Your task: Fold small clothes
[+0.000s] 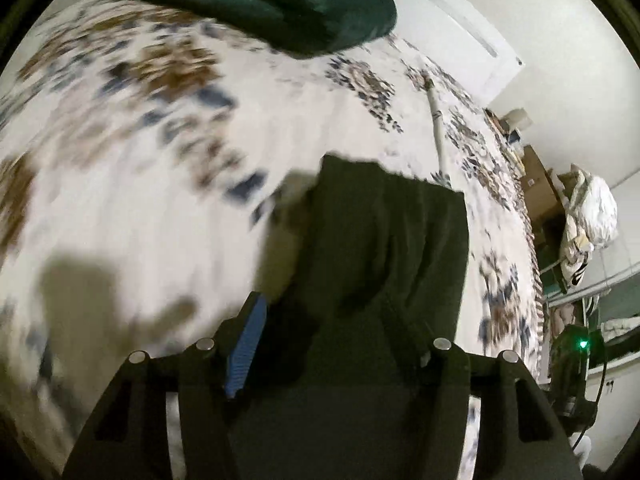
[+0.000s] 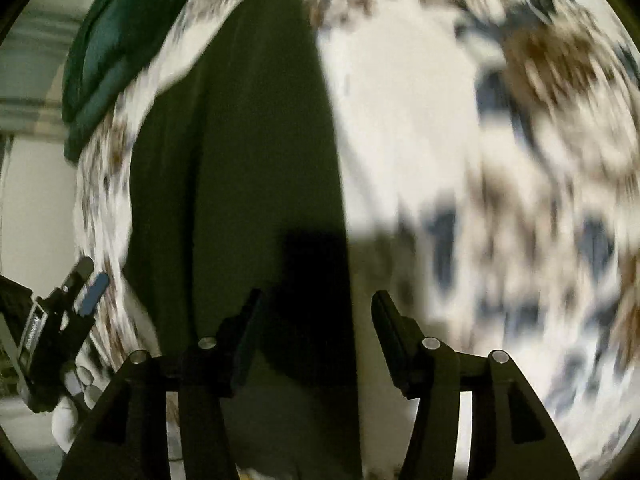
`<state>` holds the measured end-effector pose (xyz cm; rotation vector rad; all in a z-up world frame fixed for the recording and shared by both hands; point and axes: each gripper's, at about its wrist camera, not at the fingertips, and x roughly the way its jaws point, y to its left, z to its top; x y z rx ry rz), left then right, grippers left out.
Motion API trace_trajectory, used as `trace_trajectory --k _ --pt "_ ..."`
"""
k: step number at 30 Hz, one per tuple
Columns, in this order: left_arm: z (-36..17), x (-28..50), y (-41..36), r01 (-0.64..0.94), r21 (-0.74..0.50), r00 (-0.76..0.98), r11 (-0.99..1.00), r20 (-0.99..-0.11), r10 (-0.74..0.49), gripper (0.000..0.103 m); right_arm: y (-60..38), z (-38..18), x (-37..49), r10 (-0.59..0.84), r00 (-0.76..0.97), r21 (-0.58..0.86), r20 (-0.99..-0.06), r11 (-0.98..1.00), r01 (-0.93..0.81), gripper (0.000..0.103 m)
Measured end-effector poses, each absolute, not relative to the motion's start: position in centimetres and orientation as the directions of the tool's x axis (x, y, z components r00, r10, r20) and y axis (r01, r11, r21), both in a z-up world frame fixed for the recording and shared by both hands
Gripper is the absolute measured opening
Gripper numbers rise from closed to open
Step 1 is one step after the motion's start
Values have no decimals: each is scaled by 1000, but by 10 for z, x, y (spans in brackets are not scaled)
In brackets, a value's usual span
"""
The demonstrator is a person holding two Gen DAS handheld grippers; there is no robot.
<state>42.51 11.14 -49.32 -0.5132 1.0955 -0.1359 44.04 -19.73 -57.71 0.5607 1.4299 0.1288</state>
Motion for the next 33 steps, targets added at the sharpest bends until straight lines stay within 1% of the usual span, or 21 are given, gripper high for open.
trace_trajectory --k 5,7,8,9,10,11,12,13,14,17,20,22,23,24,25,26,28,30,31,32,33 --pt "-523 496 92 -118 -461 365 879 -844 -393 57 -246 -591 539 453 224 503 -863 815 289 57" --pt "-539 514 87 -113 -462 342 880 -849 -402 54 -254 -601 567 497 228 546 -837 780 306 57" --pt "-542 518 87 -113 -469 346 876 -845 -408 30 -261 -607 576 515 219 559 -829 766 317 57" --pt "-547 523 91 -118 -487 352 865 -835 -422 16 -264 -612 584 535 214 576 -818 750 327 57" --pt "-549 526 95 -127 -507 347 853 -828 -440 14 -256 -623 592 559 202 593 -804 734 331 57" --pt "-549 527 102 -140 -527 357 838 -817 -453 12 -256 -626 593 562 187 590 -806 737 330 53" --pt "-545 527 106 -138 -540 366 830 -806 -464 11 -248 -628 593 554 191 585 -810 746 319 43" --pt "-542 528 109 -133 -546 370 827 -802 -469 9 -242 -627 586 530 188 563 -827 771 299 21" --pt "-541 530 112 -127 -542 368 831 -803 -468 9 -241 -623 589 486 188 521 -853 806 280 11" --pt "-548 541 128 -142 -509 364 849 -824 -433 5 -234 -620 581 412 185 450 -892 850 275 7" --pt "-554 550 132 -136 -527 340 839 -820 -460 5 -235 -616 580 365 153 394 -918 881 263 8" --pt "-545 550 122 -82 -493 321 866 -836 -445 8 -229 -607 580 361 150 388 -920 894 226 9" --pt "-542 549 120 -67 -494 311 867 -836 -452 16 -227 -600 578 373 151 399 -915 891 217 15" --pt "-538 544 120 -67 -519 294 852 -827 -480 20 -226 -595 574 387 147 411 -910 886 215 19" --pt "-537 540 120 -64 -532 290 844 -819 -495 32 -226 -592 568 423 143 445 -895 869 215 32" --pt "-535 534 120 -60 -541 287 839 -814 -504 47 -229 -590 560 457 136 476 -879 853 216 47" --pt "-538 517 121 -69 -560 278 826 -806 -523 60 -227 -594 542 526 102 534 -845 811 239 53" --pt "-554 507 117 -89 -592 228 801 -795 -562 60 -222 -605 527 547 63 543 -835 800 255 53" --pt "-560 502 113 -86 -597 215 798 -793 -570 57 -219 -612 521 547 44 538 -836 801 263 53" --pt "-563 497 109 -77 -595 220 800 -793 -568 36 -216 -621 515 545 23 529 -838 802 277 53" --pt "-565 492 106 -60 -606 238 793 -781 -578 19 -214 -629 509 543 11 522 -840 801 294 51"
